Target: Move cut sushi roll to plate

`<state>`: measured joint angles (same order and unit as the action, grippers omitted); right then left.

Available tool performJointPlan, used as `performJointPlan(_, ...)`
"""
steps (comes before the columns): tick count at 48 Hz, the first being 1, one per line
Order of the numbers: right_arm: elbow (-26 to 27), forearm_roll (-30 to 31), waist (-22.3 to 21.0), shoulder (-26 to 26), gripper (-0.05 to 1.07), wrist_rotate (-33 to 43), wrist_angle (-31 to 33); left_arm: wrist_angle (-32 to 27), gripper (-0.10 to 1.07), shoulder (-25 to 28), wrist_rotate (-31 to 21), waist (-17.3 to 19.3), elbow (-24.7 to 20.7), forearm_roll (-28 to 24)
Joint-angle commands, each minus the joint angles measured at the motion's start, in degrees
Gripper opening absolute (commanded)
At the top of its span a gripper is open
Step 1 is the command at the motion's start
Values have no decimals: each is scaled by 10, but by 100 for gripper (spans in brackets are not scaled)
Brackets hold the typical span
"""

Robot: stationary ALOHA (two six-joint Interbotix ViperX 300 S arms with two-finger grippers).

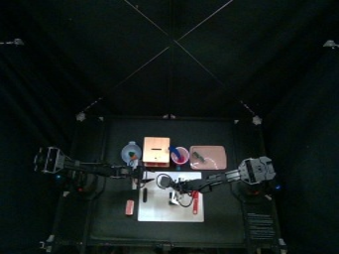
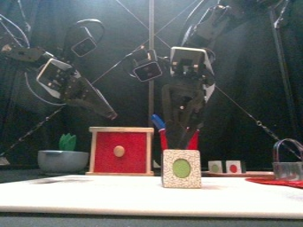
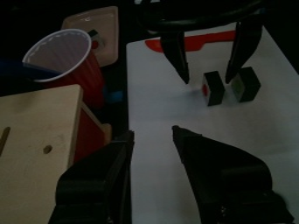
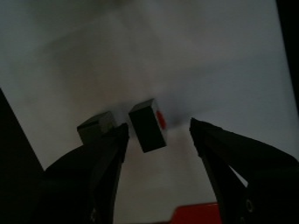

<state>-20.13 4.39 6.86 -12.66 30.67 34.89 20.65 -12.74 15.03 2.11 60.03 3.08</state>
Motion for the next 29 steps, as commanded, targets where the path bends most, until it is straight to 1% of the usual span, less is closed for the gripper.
performJointPlan(1, 6, 0, 1, 4, 89, -1, -4, 5, 80, -1, 0, 1, -9, 1)
performJointPlan(5, 4, -1, -3, -2, 86, -1, -5, 5, 80, -1, 0, 1, -9, 1)
performJointPlan(8, 4, -3, -4, -6, 81, -1, -5, 6, 80, -1, -1, 1, -9, 1)
performJointPlan(12, 7, 2, -4, -8, 72, 0, -5, 5, 80, -1, -1, 1, -9, 1)
performJointPlan(18, 7, 8, -4, -2, 65, 4, -6, 5, 80, -1, -1, 3, -7, 1)
performJointPlan(25, -15, 33, -7, 34, 64, 12, -3, 6, 80, -1, -1, 3, -6, 1)
performJointPlan(29, -51, 30, -31, 75, 64, 13, 0, 5, 80, 0, -1, 3, -4, 1)
